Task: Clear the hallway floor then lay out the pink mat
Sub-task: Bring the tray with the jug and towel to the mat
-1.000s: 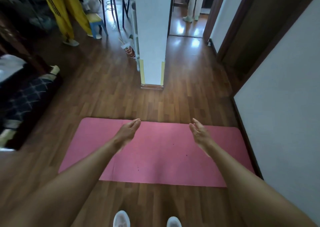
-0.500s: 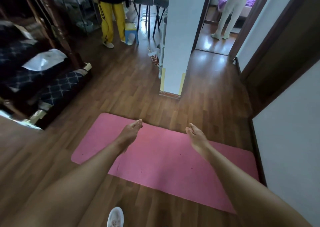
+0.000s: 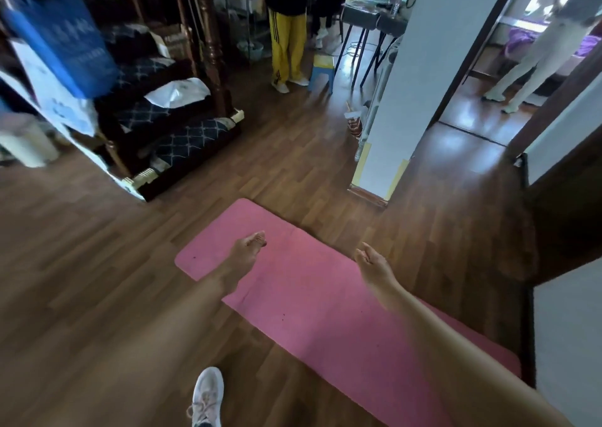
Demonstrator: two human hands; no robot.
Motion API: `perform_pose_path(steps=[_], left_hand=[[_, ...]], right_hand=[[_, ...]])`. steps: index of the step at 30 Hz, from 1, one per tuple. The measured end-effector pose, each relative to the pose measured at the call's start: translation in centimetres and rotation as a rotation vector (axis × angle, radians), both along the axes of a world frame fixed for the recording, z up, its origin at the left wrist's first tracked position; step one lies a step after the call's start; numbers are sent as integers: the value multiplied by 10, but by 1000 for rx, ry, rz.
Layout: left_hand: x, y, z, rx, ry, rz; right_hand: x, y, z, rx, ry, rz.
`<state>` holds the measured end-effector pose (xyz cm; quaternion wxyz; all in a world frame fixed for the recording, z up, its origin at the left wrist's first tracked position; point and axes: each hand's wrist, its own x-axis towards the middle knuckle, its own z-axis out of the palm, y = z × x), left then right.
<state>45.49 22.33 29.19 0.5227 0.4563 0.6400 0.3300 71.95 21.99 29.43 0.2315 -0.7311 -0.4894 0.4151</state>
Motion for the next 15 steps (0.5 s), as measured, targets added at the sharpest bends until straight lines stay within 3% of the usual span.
perform_pose_path(steps=[8, 15], left_hand=[[-84, -12, -2, 1, 50, 226], [-177, -18, 1, -21, -61, 453]], right_hand=[[-92, 28, 9, 25, 26, 213], [-200, 53, 16, 48, 59, 406]])
